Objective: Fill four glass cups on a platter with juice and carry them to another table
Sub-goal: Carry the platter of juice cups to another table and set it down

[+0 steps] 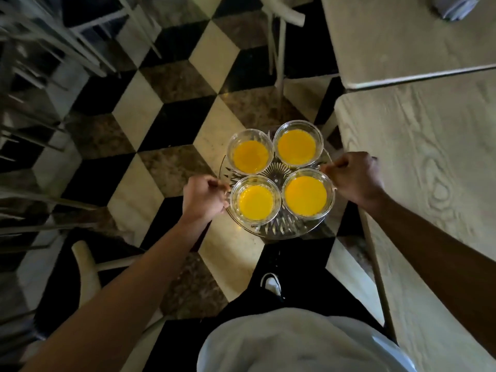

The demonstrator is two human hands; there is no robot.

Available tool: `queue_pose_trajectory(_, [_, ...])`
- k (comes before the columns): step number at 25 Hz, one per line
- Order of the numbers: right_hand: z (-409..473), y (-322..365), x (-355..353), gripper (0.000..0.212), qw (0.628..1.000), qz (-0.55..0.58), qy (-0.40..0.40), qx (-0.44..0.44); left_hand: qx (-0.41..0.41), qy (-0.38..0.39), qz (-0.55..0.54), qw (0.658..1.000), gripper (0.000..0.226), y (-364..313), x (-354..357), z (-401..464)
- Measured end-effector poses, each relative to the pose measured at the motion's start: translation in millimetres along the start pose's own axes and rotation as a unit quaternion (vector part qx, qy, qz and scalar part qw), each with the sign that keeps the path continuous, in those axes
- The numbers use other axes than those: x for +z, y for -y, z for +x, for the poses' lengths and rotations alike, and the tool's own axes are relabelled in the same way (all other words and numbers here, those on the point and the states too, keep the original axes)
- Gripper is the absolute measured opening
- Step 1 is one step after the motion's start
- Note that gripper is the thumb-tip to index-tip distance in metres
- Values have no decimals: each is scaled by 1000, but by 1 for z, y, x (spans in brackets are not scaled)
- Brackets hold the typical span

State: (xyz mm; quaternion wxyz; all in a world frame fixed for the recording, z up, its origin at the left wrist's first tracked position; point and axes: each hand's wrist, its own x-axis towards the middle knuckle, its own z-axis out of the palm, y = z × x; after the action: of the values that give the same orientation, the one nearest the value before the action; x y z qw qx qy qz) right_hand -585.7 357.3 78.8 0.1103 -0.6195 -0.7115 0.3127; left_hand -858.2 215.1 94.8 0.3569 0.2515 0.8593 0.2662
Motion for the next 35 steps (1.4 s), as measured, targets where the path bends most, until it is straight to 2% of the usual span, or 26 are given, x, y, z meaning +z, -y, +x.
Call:
queue_pose_trajectory(3, [42, 18, -1, 25, 999, 24, 28, -4, -12, -23, -8, 1000, 25, -10, -1, 31])
queue_pose_trajectory(8, [104, 44, -11, 25, 998, -10, 49, -42, -46, -59, -23, 997, 25, -26, -1, 72])
queue_pose_trajectory(11, [134, 56, -15, 24, 997, -2, 56, -51, -41, -70, -24, 996, 15, -41, -4, 90])
queue_pose_trajectory(18, [188, 78, -13, 25, 996, -2, 66, -56, -35, -92, -16, 995, 16, -77, -14, 126])
queue_pose_trajectory(25, [231, 115, -5, 25, 997, -16, 63, -35, -39, -79, -1, 996, 14, -100, -35, 184])
queue_pose_trajectory(35, [310, 187, 23, 22, 998, 1, 61, 10, -1, -49, 10, 999, 8, -135, -90, 295])
